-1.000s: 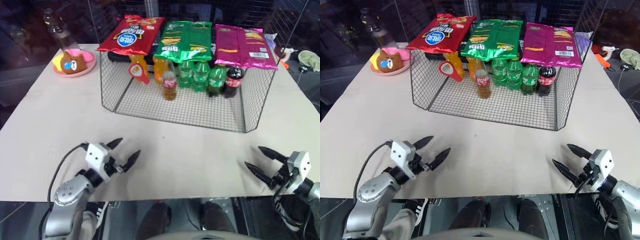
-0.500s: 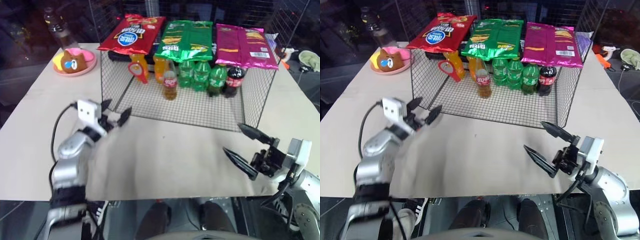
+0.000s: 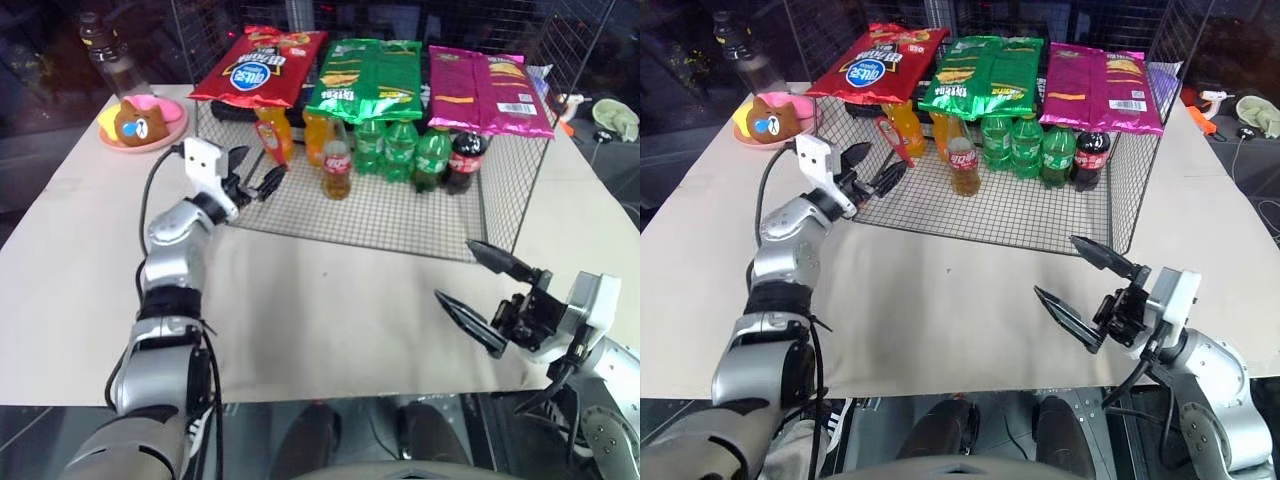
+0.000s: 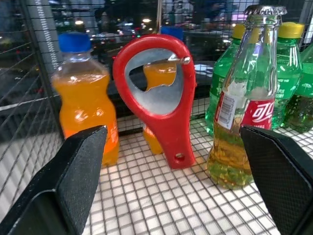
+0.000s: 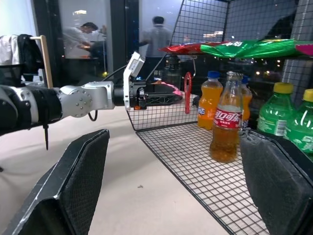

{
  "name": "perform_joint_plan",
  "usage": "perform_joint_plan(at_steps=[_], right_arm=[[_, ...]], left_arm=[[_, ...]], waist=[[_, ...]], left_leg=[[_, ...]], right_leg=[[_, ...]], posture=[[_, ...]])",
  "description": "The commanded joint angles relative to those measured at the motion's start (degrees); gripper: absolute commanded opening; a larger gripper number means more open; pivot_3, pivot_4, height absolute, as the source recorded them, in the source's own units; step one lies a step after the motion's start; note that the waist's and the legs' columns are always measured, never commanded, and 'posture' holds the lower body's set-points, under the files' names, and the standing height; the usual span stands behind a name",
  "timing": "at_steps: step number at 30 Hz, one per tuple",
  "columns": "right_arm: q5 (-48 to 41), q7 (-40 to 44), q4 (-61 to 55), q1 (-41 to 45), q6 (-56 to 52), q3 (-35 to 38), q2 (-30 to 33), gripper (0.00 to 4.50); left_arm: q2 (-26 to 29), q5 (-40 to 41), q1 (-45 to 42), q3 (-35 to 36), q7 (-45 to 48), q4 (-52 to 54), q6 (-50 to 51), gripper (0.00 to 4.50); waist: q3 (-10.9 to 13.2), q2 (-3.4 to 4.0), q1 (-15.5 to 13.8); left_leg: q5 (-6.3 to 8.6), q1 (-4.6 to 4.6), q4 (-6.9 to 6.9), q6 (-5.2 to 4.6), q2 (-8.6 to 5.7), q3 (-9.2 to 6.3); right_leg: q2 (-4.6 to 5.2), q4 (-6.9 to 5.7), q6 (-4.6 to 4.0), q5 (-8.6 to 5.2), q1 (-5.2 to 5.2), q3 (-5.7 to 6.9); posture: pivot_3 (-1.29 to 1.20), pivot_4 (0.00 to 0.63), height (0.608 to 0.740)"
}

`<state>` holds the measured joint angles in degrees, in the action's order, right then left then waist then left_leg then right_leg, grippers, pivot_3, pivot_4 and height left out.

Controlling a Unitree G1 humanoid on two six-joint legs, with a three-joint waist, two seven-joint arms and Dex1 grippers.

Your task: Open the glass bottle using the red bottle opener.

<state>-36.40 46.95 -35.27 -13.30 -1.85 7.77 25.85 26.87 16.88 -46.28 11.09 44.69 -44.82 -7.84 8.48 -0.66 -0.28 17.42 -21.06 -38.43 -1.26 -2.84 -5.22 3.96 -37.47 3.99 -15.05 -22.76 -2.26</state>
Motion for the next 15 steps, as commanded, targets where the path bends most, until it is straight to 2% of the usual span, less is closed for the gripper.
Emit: perform_joint_plan(at_steps=[1,15], right_arm=[[-0.22,-0.83,-2.47,-0.51,0.73,1.19,0.39,4.25],[0.77,-1.88,-2.19,-1.14,1.42,0.79,0.08,4.25]], left_arm=[[-0.2,-1.13,-4.29,0.12,0.94,-5.05,-3.81,4.5],[-1.71,-3.44,-14.01,0.4,1.37,-19.4,-8.08,4.5]], waist=[[0.04,-0.06,0.18],[0.15,-0.24,1.08]], left_leg=[[0.0,0.0,0.0,0.0,0.0,0.0],[0.0,-0.02,-0.1,-0.01,-0.05,0.0]], right_leg=[[-0.01,-0.01,0.0,0.0,0.0,0.0],[-0.01,-0.15,0.02,-0.01,-0.01,0.01]], posture=[[0.0,0.15,0.74],[0.0,0.15,0.74]])
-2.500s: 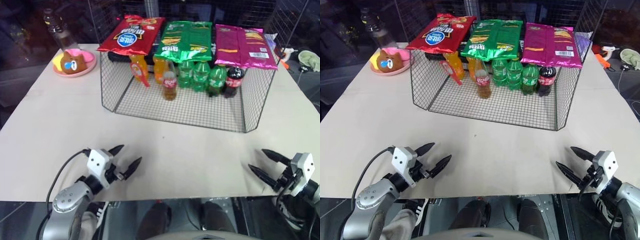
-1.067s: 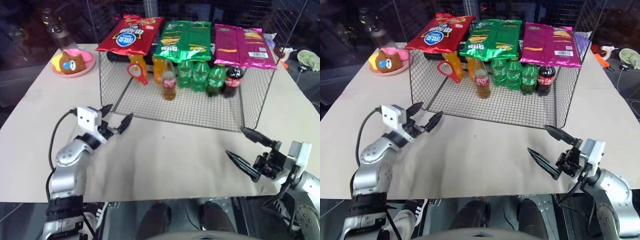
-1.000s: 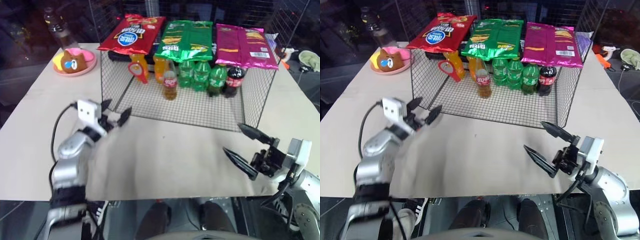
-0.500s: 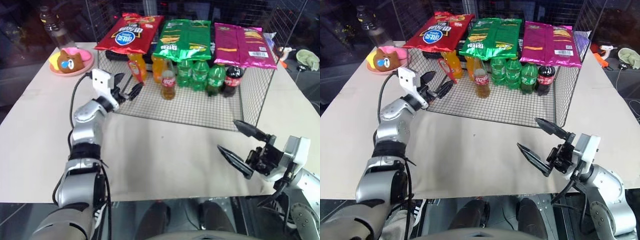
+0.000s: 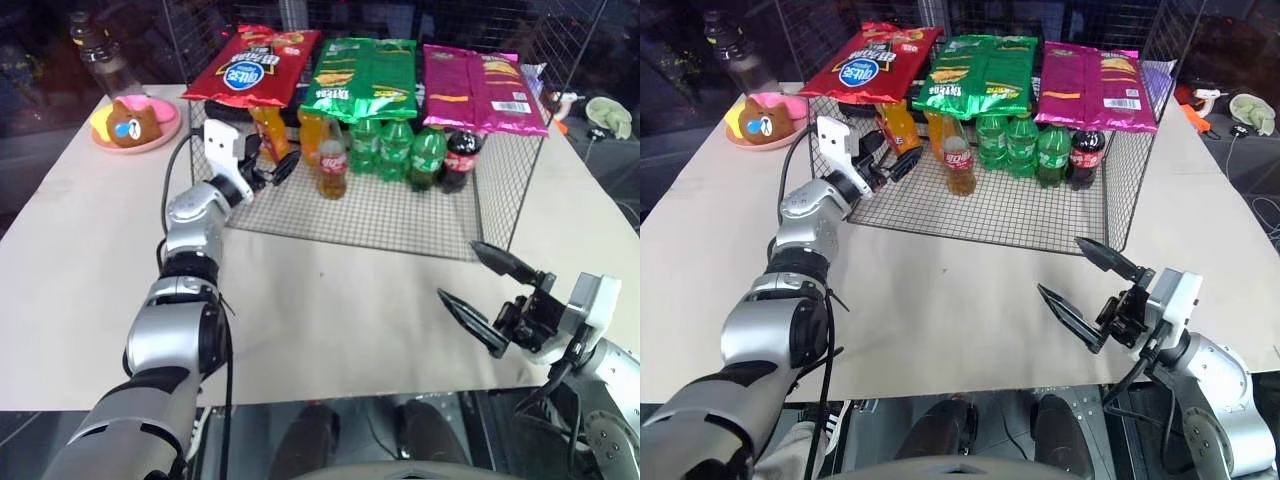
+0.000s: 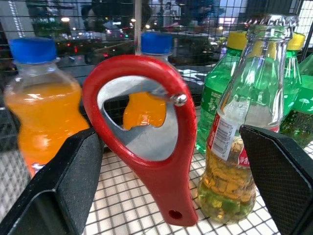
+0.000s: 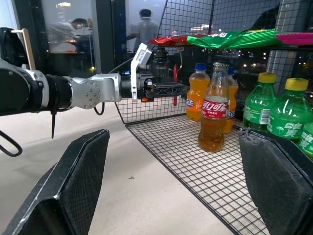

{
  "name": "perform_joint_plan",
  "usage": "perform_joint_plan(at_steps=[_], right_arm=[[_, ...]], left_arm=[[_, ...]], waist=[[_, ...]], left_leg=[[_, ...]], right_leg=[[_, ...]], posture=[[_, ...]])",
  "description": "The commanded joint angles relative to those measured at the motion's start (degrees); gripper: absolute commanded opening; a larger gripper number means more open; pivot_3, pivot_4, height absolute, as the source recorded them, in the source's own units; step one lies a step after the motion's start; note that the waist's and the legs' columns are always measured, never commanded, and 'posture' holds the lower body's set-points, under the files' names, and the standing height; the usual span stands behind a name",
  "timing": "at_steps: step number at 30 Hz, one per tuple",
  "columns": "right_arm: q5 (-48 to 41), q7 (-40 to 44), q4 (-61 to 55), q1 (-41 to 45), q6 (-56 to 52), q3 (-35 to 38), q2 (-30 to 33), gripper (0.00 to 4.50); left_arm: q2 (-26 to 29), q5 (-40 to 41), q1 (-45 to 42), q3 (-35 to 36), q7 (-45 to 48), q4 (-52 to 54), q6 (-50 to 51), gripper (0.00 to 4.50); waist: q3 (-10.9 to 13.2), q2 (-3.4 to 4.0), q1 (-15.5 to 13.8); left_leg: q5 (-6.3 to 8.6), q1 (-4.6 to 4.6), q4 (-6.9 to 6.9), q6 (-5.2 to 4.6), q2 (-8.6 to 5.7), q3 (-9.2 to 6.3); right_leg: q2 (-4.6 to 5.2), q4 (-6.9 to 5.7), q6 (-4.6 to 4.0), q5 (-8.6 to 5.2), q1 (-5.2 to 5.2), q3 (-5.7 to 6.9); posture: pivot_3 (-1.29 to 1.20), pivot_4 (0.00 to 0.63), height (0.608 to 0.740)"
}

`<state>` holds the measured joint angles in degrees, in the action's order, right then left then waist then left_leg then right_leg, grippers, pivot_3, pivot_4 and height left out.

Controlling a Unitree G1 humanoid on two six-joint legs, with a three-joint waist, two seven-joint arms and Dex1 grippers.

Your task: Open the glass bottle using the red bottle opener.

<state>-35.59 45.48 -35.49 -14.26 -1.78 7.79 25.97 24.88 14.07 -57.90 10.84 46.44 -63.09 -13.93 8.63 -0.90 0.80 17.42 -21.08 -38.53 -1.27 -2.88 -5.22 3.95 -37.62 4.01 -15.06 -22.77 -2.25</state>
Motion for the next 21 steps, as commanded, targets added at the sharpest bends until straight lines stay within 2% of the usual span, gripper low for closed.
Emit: perform_joint_plan(at_steps=[1,5,7,8,11,12,16,17,21], right_arm=[[0.02,-0.43,-1.98,-0.34,1.42,0.74,-0.13,4.25],[0.18,-0.19,-1.65,-0.9,1.88,0.87,-0.27,4.25],[0.31,-0.12,-1.51,-1.17,2.13,0.83,-0.28,4.32],[0.37,-0.11,-1.52,-1.3,2.22,0.77,-0.29,4.32],[0.68,-0.08,-1.39,-1.6,2.53,0.61,-0.44,4.32],[0.76,-0.1,-1.39,-1.65,2.57,0.58,-0.47,4.32],[0.95,-0.32,-1.36,-1.52,2.54,0.62,-0.55,4.32],[0.95,-0.33,-1.26,-1.4,2.51,0.68,-0.52,4.32],[0.69,-0.31,-0.89,-0.88,2.24,0.99,-0.32,4.32]], left_arm=[[0.18,-0.77,-2.75,0.79,-0.73,-1.75,-2.22,4.5],[-0.26,-0.86,-4.02,1.44,-1.66,-3.45,-2.64,4.5],[-0.45,-0.88,-4.59,1.84,-2.76,-4.06,-2.84,3.97],[-0.5,-0.85,-4.78,1.96,-3.07,-4.27,-2.83,3.85],[-0.58,-1.12,-4.91,1.91,-3.31,-4.71,-3.16,2.29],[-0.63,-1.15,-4.87,1.96,-3.42,-4.78,-3.15,2.01],[-0.63,-1.36,-4.48,2.17,-4.1,-4.91,-3.35,0.2],[-0.63,-1.41,-4.43,2.37,-4.33,-4.9,-3.43,0.08],[-0.48,-1.88,-4.06,2.82,-6.46,-4.11,-6.08,0.08]], waist=[[0.0,0.0,-0.01],[0.01,-0.01,-0.02],[0.01,-0.02,-0.03],[0.02,-0.03,-0.03],[0.02,-0.03,-0.02],[0.02,-0.03,-0.02],[0.02,-0.03,-0.04],[0.02,-0.03,-0.06],[0.03,-0.05,-0.08]], left_leg=[[0.0,0.0,-0.01,0.0,-0.01,0.0],[0.0,0.0,-0.03,0.0,-0.01,0.01],[0.0,-0.01,-0.05,0.0,-0.01,0.0],[0.0,-0.01,-0.05,0.0,-0.01,0.0],[0.0,-0.01,-0.07,0.0,0.0,0.0],[0.0,-0.01,-0.07,0.0,-0.01,0.0],[0.0,-0.01,-0.1,0.0,0.0,-0.01],[0.0,-0.01,-0.1,0.0,0.0,-0.01],[0.0,-0.01,-0.12,0.0,-0.01,-0.01]], right_leg=[[0.0,-0.01,0.0,0.0,0.0,0.0],[0.0,-0.03,0.01,-0.01,0.0,0.0],[0.0,-0.04,0.01,-0.01,0.0,0.0],[0.0,-0.04,0.01,-0.01,0.0,0.0],[0.0,-0.07,0.02,-0.01,0.0,0.0],[0.0,-0.07,0.02,-0.01,0.0,0.0],[0.0,-0.1,0.02,-0.01,0.0,0.0],[0.0,-0.1,0.02,-0.01,-0.01,0.0],[0.01,-0.11,0.02,-0.01,0.0,0.0]], posture=[[0.0,0.15,0.74],[0.0,0.15,0.74],[0.0,0.15,0.74],[0.0,0.15,0.74],[0.0,0.15,0.74],[0.0,0.15,0.74],[0.0,0.15,0.74],[0.0,0.15,0.74],[0.0,0.15,0.74]])
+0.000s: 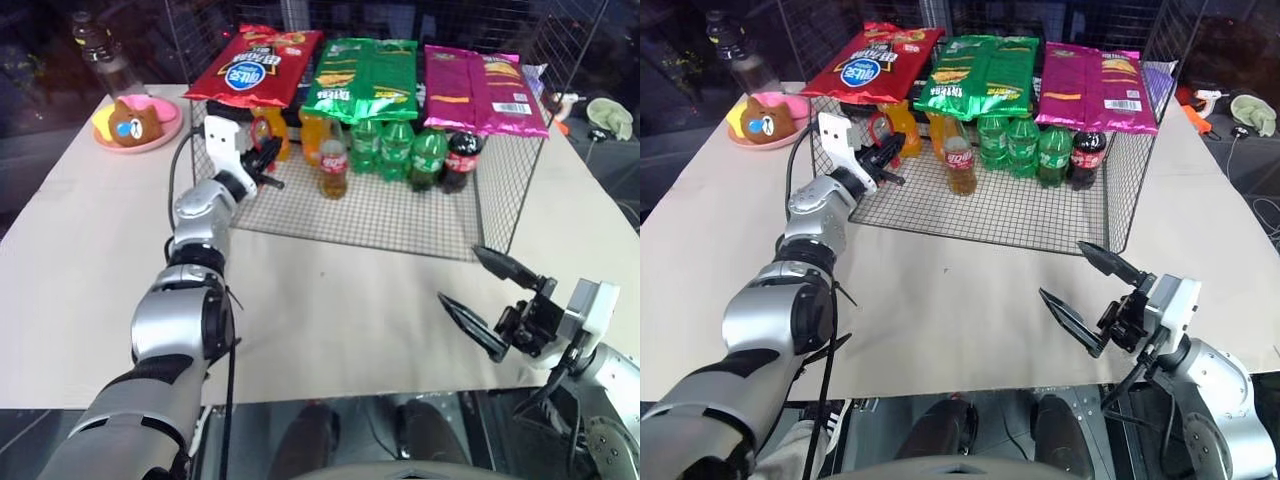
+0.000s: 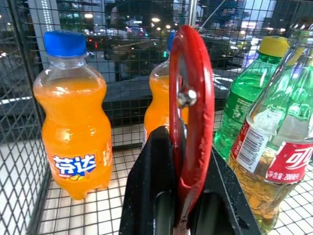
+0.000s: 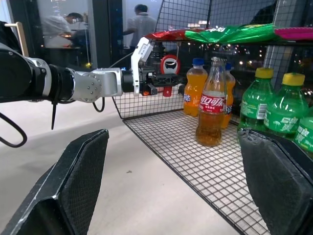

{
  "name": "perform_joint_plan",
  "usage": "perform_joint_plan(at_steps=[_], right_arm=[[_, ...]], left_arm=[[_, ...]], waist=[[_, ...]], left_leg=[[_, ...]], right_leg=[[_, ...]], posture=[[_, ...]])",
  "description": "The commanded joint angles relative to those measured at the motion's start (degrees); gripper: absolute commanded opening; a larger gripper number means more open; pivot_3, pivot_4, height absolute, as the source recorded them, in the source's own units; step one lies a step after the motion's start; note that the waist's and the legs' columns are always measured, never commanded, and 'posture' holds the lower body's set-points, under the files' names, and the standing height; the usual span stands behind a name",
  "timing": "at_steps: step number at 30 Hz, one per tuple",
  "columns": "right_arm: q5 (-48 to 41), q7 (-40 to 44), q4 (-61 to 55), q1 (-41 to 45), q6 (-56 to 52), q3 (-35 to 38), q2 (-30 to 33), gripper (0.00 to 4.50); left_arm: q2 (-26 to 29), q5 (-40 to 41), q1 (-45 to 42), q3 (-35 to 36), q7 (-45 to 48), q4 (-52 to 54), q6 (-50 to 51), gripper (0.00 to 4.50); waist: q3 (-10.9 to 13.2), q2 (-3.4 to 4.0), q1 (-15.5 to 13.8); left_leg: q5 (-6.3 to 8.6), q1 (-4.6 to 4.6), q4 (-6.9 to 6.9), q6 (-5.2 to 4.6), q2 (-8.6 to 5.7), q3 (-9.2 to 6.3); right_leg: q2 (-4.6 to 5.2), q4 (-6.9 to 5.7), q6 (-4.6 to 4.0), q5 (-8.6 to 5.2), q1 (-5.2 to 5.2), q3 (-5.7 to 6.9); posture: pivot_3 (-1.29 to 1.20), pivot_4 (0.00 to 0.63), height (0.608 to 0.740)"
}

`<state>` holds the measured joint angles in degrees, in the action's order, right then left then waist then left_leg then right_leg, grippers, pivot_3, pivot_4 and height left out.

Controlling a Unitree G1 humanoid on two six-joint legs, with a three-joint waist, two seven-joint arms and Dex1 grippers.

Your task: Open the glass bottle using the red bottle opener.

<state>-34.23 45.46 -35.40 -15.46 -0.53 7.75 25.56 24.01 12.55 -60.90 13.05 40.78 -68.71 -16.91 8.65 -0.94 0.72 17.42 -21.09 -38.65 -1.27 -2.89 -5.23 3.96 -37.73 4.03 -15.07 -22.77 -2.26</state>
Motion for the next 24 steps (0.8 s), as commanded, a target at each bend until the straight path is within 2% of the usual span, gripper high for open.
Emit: perform_joint_plan(at_steps=[1,9,15,18,24], right_arm=[[-0.67,-0.29,-0.92,0.43,0.92,1.01,0.13,4.32],[-0.64,-0.48,-0.2,1.95,0.2,0.57,0.24,4.32],[-0.46,-1.3,-0.45,2.96,-0.65,0.12,0.22,4.32],[-0.54,-1.95,-0.96,3.29,-1.29,0.07,0.38,4.32],[-0.61,-3.45,-1.75,5.04,-3.17,-0.27,0.55,4.32]], left_arm=[[0.52,-0.9,-0.95,0.36,-1.54,1.84,-4.25,0.08],[0.79,-10.8,2.95,-4.97,-13.81,6.82,-17.53,0.08],[2.12,-18.65,5.18,-7.48,-29.33,9.01,-20.04,0.08],[2.78,-22.53,5.69,-9.08,-36.2,9.63,-19.94,0.08],[4.75,-30.92,6.87,-13.0,-48.29,11.71,-19.65,0.08]], waist=[[0.01,-0.01,0.01],[0.02,-0.03,-0.23],[0.01,-0.04,-0.43],[0.01,-0.03,-0.13],[0.01,-0.03,-0.04]], left_leg=[[0.0,0.0,0.0,0.0,0.0,0.0],[0.0,-0.06,0.0,0.0,0.02,-0.01],[0.0,-0.26,-0.1,0.0,-0.02,-0.01],[-0.01,-0.88,-0.44,0.01,-0.02,-0.01],[-0.01,-0.87,-0.54,0.01,-0.04,0.05]], right_leg=[[0.0,-0.01,0.0,0.0,0.0,0.0],[0.01,-0.02,0.0,0.0,-0.06,-0.02],[0.04,-0.1,0.0,0.0,-0.27,-0.03],[0.02,-0.38,0.01,0.01,-0.87,-0.03],[0.02,-0.46,0.01,0.01,-0.87,-0.08]], posture=[[0.0,0.15,0.74],[0.0,0.15,0.74],[0.0,0.15,0.74],[0.0,0.15,0.74],[0.0,0.15,0.74]])
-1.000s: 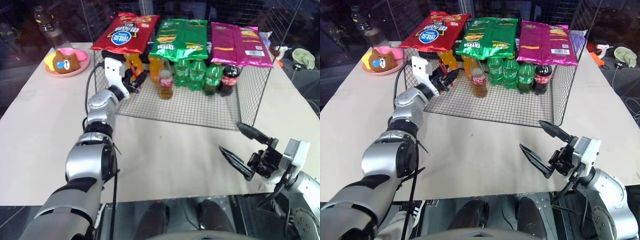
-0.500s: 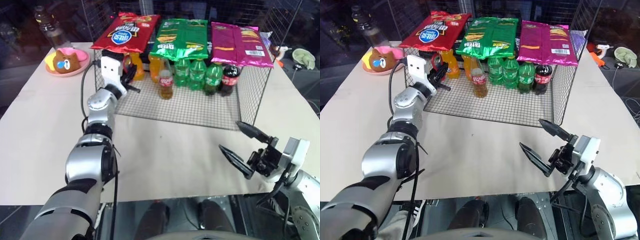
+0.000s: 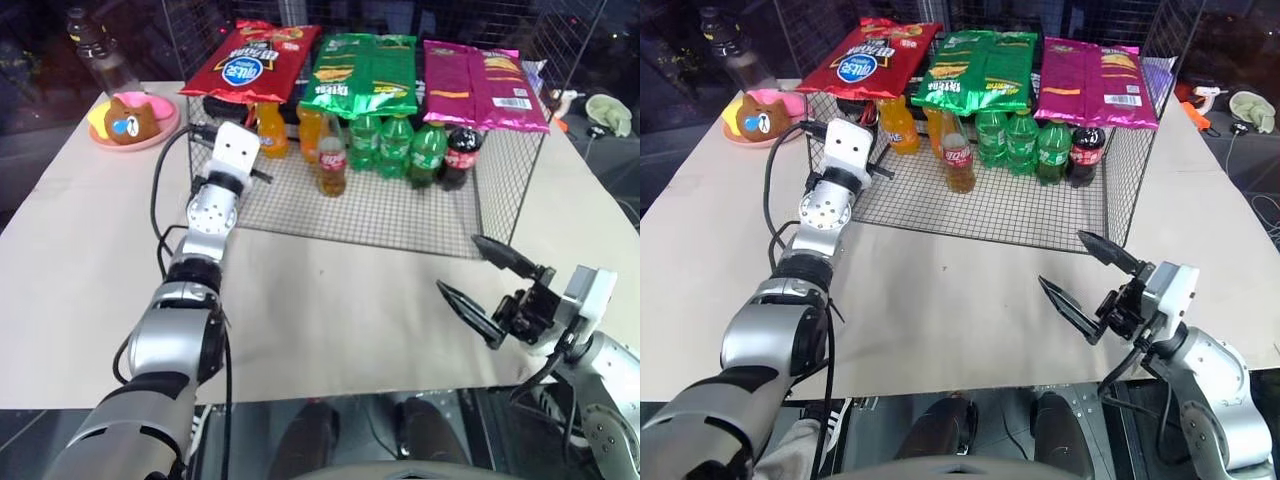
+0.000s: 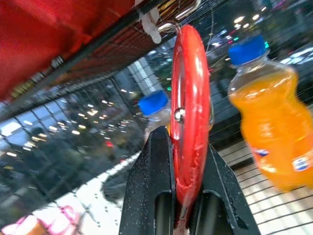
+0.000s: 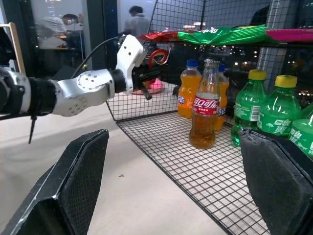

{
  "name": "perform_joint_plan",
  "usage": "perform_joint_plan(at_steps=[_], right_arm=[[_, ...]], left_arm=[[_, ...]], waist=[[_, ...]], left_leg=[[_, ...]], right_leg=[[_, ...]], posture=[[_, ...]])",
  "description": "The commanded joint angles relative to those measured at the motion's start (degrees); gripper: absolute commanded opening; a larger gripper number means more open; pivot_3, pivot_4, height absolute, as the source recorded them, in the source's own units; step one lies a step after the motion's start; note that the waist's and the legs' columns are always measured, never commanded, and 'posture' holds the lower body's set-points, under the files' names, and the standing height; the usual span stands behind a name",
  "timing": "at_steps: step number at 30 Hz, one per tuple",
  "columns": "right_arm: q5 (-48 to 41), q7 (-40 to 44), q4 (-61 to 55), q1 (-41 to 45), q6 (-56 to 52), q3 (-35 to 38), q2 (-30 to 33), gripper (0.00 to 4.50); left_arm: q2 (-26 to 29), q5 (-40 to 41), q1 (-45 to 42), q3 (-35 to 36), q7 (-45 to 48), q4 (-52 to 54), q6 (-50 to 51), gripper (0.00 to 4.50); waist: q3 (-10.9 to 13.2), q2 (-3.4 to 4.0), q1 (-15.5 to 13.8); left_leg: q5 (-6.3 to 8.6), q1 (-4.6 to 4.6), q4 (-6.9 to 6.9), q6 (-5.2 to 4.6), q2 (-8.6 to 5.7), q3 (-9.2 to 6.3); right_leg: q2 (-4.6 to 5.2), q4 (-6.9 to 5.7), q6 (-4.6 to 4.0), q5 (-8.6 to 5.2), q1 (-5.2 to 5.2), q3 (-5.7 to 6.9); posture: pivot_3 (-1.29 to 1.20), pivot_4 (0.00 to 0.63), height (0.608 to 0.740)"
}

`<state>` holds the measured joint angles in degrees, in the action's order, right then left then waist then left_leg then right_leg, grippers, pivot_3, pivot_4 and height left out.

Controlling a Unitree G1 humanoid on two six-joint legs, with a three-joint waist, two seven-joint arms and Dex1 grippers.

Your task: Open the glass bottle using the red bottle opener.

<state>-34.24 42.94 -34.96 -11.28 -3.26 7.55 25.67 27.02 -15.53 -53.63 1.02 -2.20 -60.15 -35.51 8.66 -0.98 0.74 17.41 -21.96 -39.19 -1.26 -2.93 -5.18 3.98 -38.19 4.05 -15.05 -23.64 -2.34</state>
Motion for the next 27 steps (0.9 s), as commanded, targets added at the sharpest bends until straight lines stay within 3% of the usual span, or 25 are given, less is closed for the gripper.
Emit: perform_joint_plan(at_steps=[1,17,21,27], right_arm=[[-0.62,-1.1,-2.27,1.1,-0.7,-0.1,0.44,4.32],[-0.92,-1.94,-2.65,1.75,-1.8,0.09,0.82,4.32],[-1.35,-2.06,-2.65,2.66,-2.45,-0.1,1.14,4.32],[-0.99,-1.09,-0.99,3.17,-2.33,-0.55,1.15,4.32]], left_arm=[[1.92,-3.55,-0.33,-1.32,-6.66,3.29,-0.9,0.08],[3.86,-13.11,4.64,-6.68,-18.69,10.62,-0.75,0.08],[3.1,-7.09,7.48,-4.13,-14.58,14.74,-1.79,0.08],[1.31,13.41,19.24,1.36,1.95,35.68,5.18,0.08]], waist=[[0.0,0.0,-0.1],[0.0,0.0,-0.21],[-0.01,0.01,-0.07],[-0.02,0.03,0.09]], left_leg=[[0.0,0.0,0.0,0.0,0.0,-0.01],[0.0,-0.02,-0.01,0.0,-0.01,0.0],[0.0,-0.01,-0.01,0.0,0.0,0.01],[0.0,-0.01,-0.01,0.0,0.08,0.05]], right_leg=[[0.0,-0.01,0.0,0.0,0.0,0.01],[0.03,-0.04,0.0,0.0,-0.02,0.0],[0.03,-0.04,0.0,0.0,-0.02,-0.01],[0.06,-0.1,0.0,0.0,-0.08,-0.1]], posture=[[0.0,0.15,0.74],[0.0,0.15,0.74],[0.0,0.15,0.74],[0.0,0.15,0.74]])
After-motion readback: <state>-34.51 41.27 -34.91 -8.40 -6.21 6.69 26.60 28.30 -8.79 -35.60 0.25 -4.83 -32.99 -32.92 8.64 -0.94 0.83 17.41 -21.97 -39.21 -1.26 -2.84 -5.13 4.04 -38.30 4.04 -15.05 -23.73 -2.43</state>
